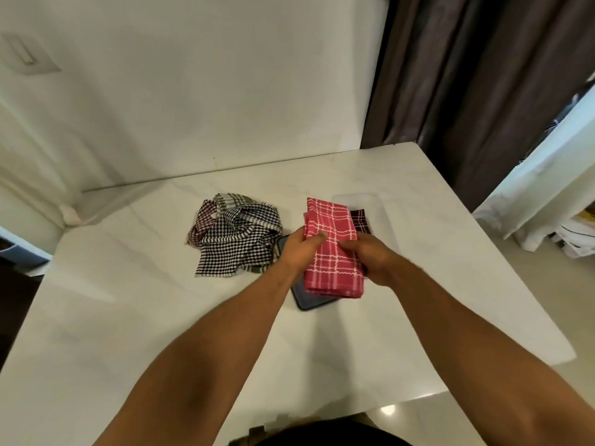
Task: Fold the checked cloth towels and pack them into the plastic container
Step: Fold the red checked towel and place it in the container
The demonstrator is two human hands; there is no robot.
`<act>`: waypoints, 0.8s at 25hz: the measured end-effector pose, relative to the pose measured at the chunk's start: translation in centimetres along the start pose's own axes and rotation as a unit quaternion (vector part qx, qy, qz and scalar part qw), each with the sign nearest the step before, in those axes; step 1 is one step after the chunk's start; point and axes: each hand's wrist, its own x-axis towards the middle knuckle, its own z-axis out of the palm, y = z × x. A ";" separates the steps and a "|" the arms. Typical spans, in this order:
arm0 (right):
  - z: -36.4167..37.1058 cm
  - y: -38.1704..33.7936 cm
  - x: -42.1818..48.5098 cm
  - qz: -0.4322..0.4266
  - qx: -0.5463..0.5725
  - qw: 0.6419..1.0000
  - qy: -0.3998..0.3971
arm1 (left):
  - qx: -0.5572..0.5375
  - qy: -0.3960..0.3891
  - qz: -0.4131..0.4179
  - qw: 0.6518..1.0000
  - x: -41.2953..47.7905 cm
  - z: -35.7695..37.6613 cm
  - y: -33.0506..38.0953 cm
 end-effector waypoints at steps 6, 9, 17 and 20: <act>-5.9 -2.2 0.7 -0.027 -0.068 0.993 0.090 | 0.085 -0.034 -0.011 0.996 3.0 5.3 1.9; -7.4 -2.7 2.4 -0.043 -0.115 0.983 0.140 | 0.108 -0.024 -0.012 0.994 4.4 6.4 2.2; -8.4 -2.7 6.6 -0.049 -0.328 0.925 0.183 | 0.322 -0.006 0.023 0.946 8.8 8.0 1.7; -7.9 -1.7 8.1 -0.046 -0.408 0.894 0.181 | 0.402 0.017 0.026 0.915 10.2 9.1 1.0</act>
